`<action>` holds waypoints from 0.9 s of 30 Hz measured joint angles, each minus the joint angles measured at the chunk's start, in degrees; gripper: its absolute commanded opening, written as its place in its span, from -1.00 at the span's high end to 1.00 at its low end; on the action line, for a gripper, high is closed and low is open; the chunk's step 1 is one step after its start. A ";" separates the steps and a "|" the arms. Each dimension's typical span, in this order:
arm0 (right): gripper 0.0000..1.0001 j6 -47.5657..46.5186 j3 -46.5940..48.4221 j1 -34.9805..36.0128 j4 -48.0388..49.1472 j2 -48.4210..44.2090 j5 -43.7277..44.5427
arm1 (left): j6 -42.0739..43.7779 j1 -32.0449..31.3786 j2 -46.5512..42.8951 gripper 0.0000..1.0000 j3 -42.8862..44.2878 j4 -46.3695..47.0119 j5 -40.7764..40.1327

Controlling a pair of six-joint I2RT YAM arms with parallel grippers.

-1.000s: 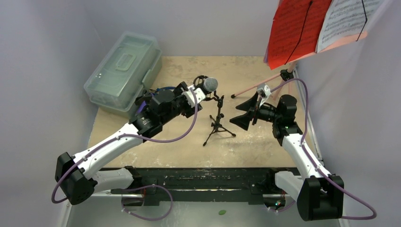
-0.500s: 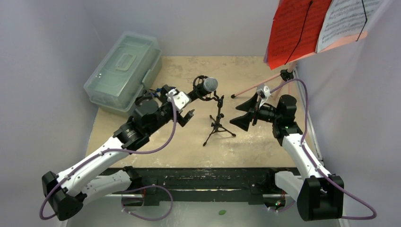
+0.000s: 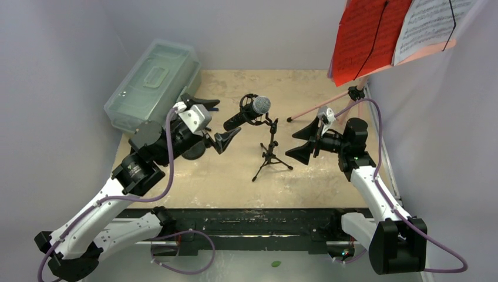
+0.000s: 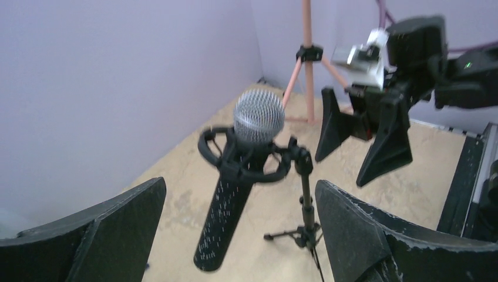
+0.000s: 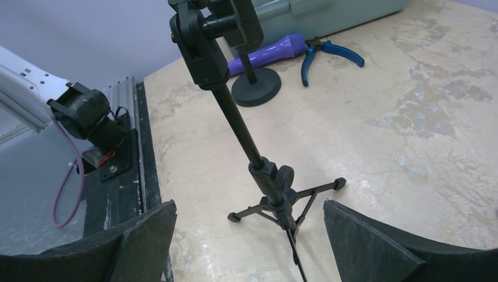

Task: Pack up the instrument practice props
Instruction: Remove the microphone from the microphone stand.

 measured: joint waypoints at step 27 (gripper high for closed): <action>-0.97 -0.83 0.00 0.00 -0.63 0.02 -1.05 | 23.71 0.00 26.67 -0.52 19.39 -4.50 11.39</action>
